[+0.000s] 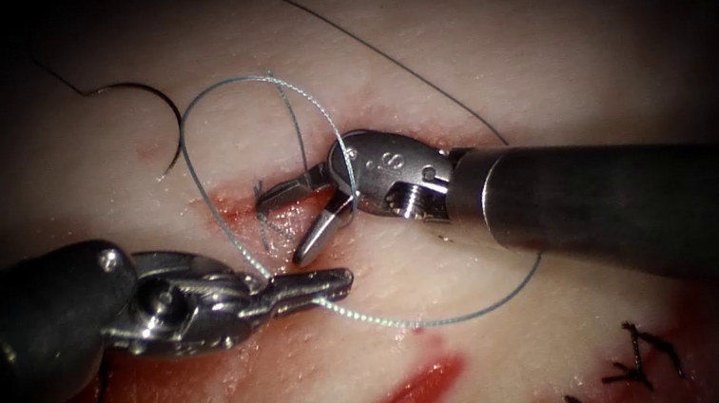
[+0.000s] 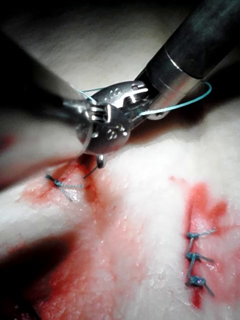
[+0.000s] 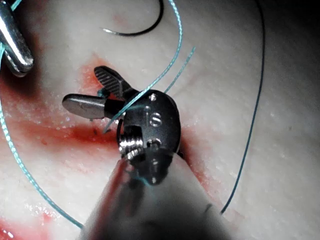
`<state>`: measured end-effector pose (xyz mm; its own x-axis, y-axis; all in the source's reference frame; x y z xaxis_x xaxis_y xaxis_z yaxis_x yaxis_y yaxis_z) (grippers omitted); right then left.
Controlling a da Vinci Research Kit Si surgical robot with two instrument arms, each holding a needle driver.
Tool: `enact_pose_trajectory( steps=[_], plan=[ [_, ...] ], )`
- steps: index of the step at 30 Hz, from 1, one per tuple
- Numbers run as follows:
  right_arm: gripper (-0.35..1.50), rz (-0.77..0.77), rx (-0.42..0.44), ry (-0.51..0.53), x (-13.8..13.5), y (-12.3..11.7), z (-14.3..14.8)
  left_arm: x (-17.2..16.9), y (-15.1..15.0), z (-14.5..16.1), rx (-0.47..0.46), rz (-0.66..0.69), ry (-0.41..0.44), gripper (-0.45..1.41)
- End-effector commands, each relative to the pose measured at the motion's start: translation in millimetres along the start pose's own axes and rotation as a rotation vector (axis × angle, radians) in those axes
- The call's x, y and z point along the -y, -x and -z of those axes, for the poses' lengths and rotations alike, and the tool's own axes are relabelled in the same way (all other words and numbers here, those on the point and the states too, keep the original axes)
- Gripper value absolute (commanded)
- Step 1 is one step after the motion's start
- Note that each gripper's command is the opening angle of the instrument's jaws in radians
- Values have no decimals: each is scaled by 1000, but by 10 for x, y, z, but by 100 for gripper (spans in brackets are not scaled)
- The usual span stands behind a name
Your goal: Wound Closure
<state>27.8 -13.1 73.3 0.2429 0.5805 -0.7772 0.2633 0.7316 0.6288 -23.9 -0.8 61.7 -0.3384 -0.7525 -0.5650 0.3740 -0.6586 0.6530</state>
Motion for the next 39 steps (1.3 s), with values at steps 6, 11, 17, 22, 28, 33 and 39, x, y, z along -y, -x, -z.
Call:
enact_pose_trajectory(
  steps=[6, 11, 17, 22, 28, 33, 39],
  plan=[
    [140, -47, -118, -9, -11, -21, 2, -36, 4, -30, -16, 45, 54, -45],
    [143, -66, -169, -5, -9, -35, 5, -59, 4, -55, -44, 80, 88, -45],
    [140, -109, -334, -76, -6, -50, 7, -65, 30, -65, -76, 159, 83, -45],
    [136, -148, -428, -14, -10, -60, 8, -69, 53, -77, -116, 253, 79, -45],
    [138, -176, -491, 26, -13, -68, 0, -65, 70, -93, -161, 304, 75, -45],
    [140, -188, -549, 64, -19, -84, -3, -60, 73, -116, -197, 333, 71, -45],
    [145, -84, -583, 102, -28, -100, -12, -68, 55, -139, -244, 340, 136, -45]
  ],
)
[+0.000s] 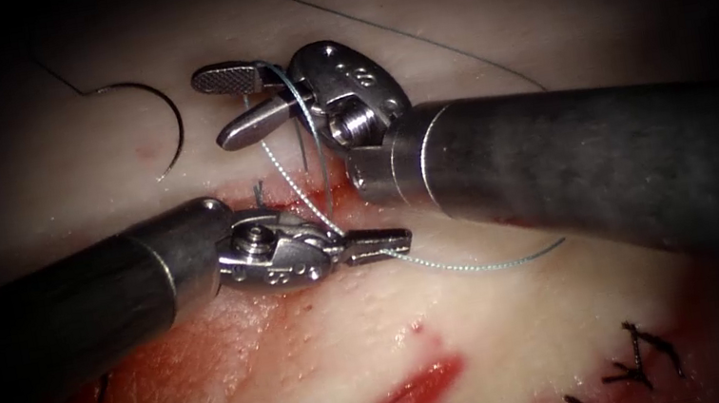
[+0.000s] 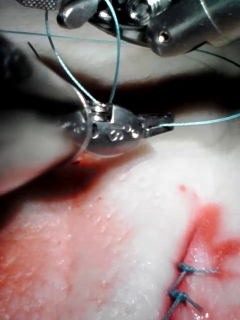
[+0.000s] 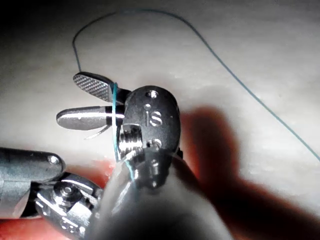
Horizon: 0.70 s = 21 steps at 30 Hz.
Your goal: Wound Closure
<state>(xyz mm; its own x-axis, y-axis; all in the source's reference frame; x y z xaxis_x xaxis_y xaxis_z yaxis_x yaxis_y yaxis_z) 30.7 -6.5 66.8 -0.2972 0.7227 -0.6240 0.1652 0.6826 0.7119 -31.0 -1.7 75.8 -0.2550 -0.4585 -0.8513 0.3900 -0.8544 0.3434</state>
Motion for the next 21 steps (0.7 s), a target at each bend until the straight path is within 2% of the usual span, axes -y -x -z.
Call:
enact_pose_trajectory(
  steps=[1, 4, 7, 11, 13, 14, 17, 21],
  plan=[
    [145, 8, -3, -4, -11, 1, -12, 7, 5, -5, 1, -4, 1, -45],
    [145, 70, -10, -10, -16, 1, -17, 3, -5, -13, -6, -10, 26, -45],
    [148, 167, 52, 79, -24, 0, -18, -1, -20, -15, -15, -18, 40, -45],
    [148, 302, 270, 177, -31, 9, -14, -5, -47, -8, 6, -34, 44, -45],
    [148, 337, 499, 163, -29, 36, -1, -3, -71, 12, 80, -105, 36, -45],
    [148, 345, 570, 154, -27, 44, 5, -3, -76, 17, 89, -113, 37, -45],
    [146, 361, 679, 124, -26, 60, 19, 0, -89, 35, 106, -141, 41, -45],
    [143, 379, 729, 109, -31, 74, 32, 5, -105, 50, 100, -167, 34, -45]
  ],
)
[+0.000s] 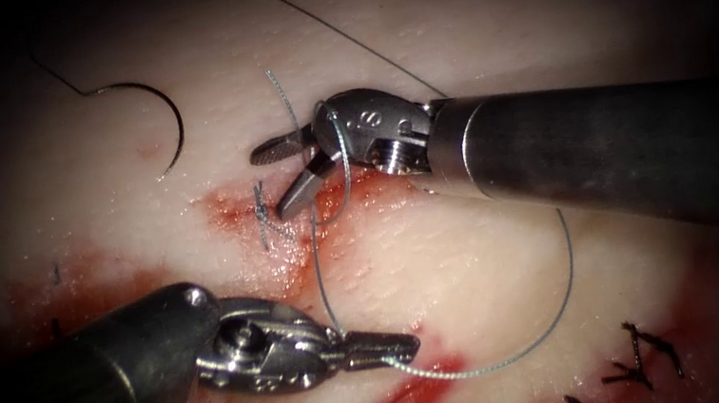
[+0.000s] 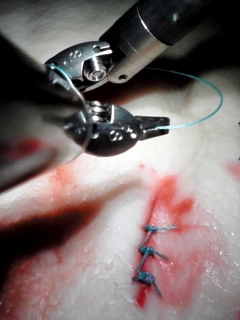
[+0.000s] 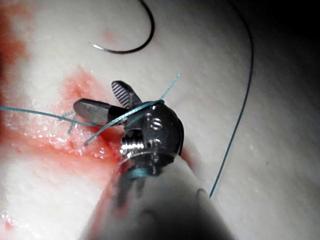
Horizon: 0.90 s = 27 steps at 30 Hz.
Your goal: Wound Closure
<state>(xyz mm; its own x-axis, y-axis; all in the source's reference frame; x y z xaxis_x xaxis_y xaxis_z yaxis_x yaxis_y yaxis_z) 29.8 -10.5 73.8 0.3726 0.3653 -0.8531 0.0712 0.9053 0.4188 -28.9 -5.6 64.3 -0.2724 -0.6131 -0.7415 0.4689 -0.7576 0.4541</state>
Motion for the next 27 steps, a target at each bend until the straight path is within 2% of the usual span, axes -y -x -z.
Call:
enact_pose_trajectory(
  steps=[1, 5, 10, 13, 14, 18, 23, 27],
  plan=[
    [143, 9, 19, -5, -9, 5, -8, 8, 3, -3, 0, -13, -11, -45],
    [143, 23, 78, -13, -8, 13, -11, 18, -5, 5, -6, -53, -17, -45],
    [146, 41, 129, -113, 11, 19, -1, 39, 8, 36, 20, -124, -134, -45],
    [146, 27, 125, -196, 25, 22, 10, 46, 20, 62, 34, -152, -159, -45],
    [146, 27, 125, -196, 25, 22, 10, 46, 20, 62, 34, -152, -159, -45],
    [136, -9, 103, -326, 36, 23, 17, 53, 43, 82, 45, -204, -158, -45],
    [136, -44, 41, -429, 38, 21, 10, 53, 69, 77, 59, -245, -121, -45],
    [138, -77, 46, -488, 42, 22, 5, 55, 81, 75, 42, -269, -118, -45]
  ],
)
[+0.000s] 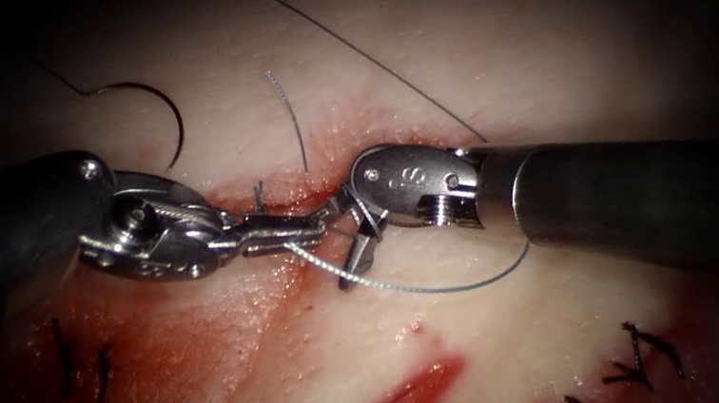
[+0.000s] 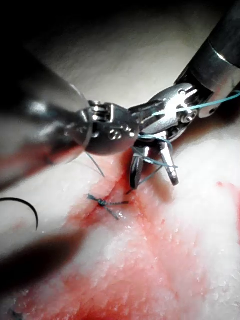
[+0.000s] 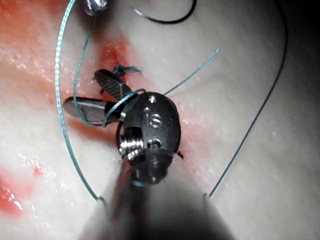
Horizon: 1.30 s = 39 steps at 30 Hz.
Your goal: Wound Closure
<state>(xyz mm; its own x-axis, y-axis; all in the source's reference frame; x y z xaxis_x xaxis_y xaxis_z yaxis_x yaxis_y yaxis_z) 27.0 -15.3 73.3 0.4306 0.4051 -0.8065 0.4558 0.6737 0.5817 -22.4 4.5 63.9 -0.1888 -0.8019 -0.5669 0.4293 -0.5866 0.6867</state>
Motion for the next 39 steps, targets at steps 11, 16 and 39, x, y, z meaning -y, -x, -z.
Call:
enact_pose_trajectory(
  steps=[11, 16, 39],
  plan=[
    [135, -53, -137, -215, 3, -2, -20, 1, 48, -3, -43, -15, -35, -45],
    [135, -69, -238, -169, 10, -10, -22, 9, 73, 0, 9, -73, -183, -45],
    [131, -239, -682, 163, -2, -47, 40, -87, 116, -18, 329, -198, -494, -45]
  ],
)
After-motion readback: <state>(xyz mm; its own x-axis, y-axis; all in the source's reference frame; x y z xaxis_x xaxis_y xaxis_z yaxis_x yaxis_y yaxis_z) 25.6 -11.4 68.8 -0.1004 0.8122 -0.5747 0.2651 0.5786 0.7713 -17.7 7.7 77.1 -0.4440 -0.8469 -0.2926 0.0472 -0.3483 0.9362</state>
